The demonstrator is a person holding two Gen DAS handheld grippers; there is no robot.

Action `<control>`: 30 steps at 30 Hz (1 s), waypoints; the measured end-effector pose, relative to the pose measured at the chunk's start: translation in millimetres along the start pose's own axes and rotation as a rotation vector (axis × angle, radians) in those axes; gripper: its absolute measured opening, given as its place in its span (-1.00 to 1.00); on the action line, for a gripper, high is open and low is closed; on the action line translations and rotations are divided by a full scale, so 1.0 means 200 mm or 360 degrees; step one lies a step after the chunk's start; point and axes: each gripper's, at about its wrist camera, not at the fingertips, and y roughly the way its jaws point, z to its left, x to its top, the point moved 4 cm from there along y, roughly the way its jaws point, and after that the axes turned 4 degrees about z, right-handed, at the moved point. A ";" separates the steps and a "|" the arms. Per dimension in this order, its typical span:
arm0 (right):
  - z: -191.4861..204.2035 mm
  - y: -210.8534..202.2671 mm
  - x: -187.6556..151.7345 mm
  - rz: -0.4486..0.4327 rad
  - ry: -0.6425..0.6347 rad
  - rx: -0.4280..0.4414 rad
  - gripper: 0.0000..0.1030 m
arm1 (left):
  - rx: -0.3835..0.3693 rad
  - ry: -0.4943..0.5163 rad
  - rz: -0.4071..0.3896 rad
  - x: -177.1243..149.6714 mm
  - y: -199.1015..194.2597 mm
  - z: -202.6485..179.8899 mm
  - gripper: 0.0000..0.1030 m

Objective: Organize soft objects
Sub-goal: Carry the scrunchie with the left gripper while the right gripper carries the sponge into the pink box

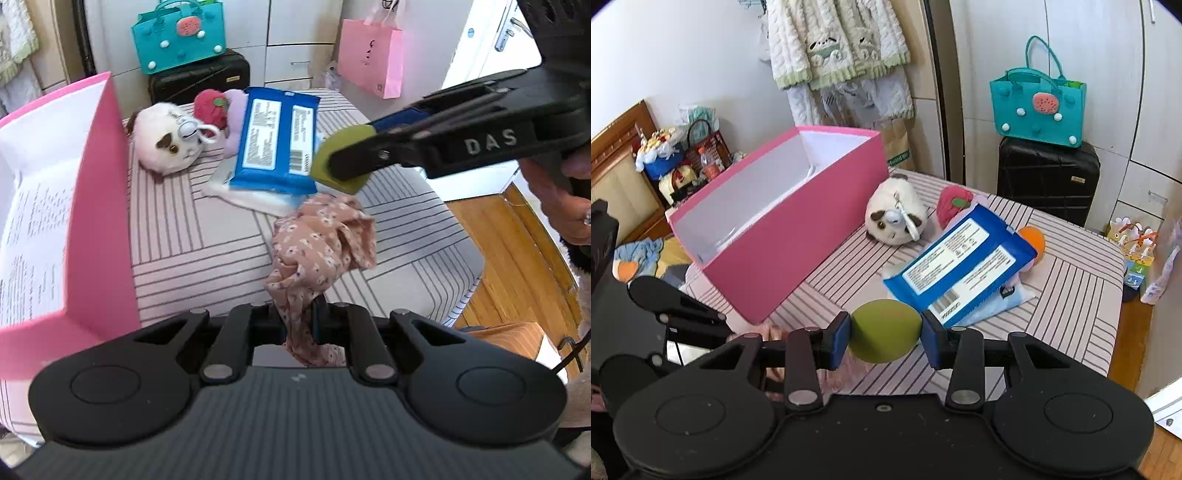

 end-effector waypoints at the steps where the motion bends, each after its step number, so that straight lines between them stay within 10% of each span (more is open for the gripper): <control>1: 0.01 0.00 0.00 0.0014 -0.0010 0.0006 -0.11 | 0.0008 -0.0008 0.0001 -0.01 0.00 0.01 -0.78; 30: 0.50 -0.14 0.27 -0.0111 -0.0274 0.0154 -0.10 | 0.0076 -0.0059 -0.0207 -0.10 -0.64 0.31 -0.78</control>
